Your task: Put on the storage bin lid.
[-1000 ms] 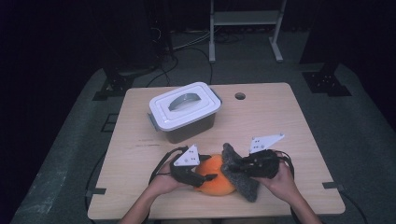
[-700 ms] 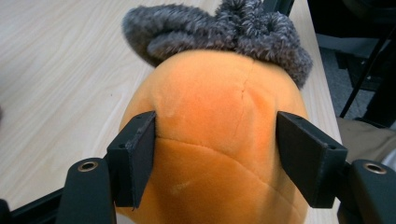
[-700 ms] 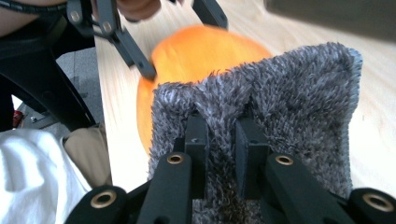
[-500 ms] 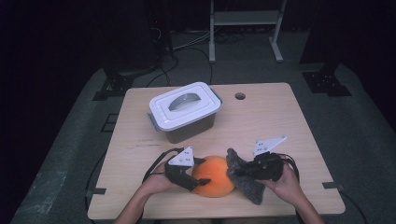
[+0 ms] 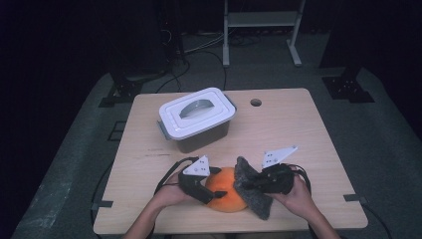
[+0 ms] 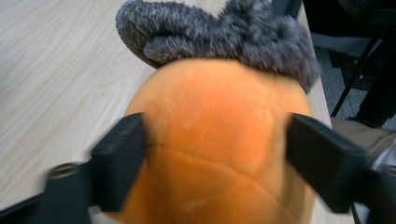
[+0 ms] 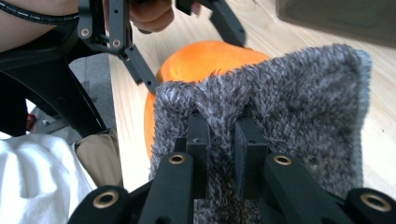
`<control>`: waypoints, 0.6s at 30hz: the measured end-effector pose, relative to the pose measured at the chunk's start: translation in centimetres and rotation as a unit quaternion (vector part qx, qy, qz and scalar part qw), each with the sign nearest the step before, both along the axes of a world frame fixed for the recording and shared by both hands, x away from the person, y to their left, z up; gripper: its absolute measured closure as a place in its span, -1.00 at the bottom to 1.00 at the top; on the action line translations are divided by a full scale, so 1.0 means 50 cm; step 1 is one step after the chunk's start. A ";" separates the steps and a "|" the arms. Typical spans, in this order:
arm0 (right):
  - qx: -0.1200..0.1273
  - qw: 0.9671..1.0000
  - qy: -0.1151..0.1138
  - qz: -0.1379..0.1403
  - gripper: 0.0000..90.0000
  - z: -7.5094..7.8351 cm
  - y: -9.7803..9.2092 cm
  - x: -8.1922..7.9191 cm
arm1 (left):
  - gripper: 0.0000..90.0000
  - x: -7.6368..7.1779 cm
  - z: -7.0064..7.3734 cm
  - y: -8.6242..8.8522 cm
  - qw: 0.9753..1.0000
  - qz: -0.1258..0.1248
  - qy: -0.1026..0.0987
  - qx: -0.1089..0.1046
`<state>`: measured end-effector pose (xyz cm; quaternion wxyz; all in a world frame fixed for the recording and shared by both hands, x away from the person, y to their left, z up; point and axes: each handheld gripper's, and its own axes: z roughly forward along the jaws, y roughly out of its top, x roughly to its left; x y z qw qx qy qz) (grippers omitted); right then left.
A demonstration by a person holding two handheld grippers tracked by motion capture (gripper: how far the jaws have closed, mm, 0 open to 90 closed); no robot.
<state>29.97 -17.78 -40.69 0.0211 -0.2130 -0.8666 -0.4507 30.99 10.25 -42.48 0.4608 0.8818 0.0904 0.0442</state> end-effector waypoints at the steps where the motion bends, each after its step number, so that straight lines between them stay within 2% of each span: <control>1: 0.000 1.000 0.004 -0.002 0.74 -0.003 -0.006 0.003 | -0.37 0.001 0.000 0.004 1.000 0.001 0.002 0.002; 4: -0.006 1.000 0.022 -0.014 0.74 -0.019 -0.029 0.014 | -0.32 0.003 -0.002 0.013 1.000 -0.003 0.008 0.000; 6: -0.020 0.998 0.039 -0.035 0.74 -0.029 -0.049 0.023 | -0.33 0.004 -0.002 0.017 1.000 -0.004 0.012 0.001; 8: -0.019 0.998 0.041 -0.036 0.74 -0.029 -0.053 0.024 | -0.33 0.003 0.002 0.018 1.000 -0.008 0.011 0.007; 9: -0.008 0.999 0.032 -0.036 0.74 -0.020 -0.051 0.022 | -0.34 0.002 0.003 0.018 1.000 -0.011 0.012 0.007; 10: -0.008 0.999 0.032 -0.036 0.74 -0.020 -0.051 0.022 | -0.34 0.001 0.003 0.017 1.000 -0.013 0.012 0.006; 12: 0.017 0.999 0.020 -0.026 0.74 -0.002 -0.036 0.016 | -0.35 0.001 0.003 0.017 1.000 -0.015 0.013 0.006; 14: 0.020 0.999 0.020 -0.023 0.73 0.000 -0.031 0.015 | -0.37 0.002 0.003 0.018 1.000 -0.012 0.015 0.004; 16: 0.014 1.000 0.019 -0.016 0.73 -0.005 -0.016 0.012 | -0.58 0.003 0.003 0.013 1.000 -0.003 0.015 0.000; 18: 0.011 1.000 0.017 -0.012 0.73 -0.005 -0.010 0.009 | -0.67 0.005 0.002 0.006 1.000 0.004 0.016 -0.001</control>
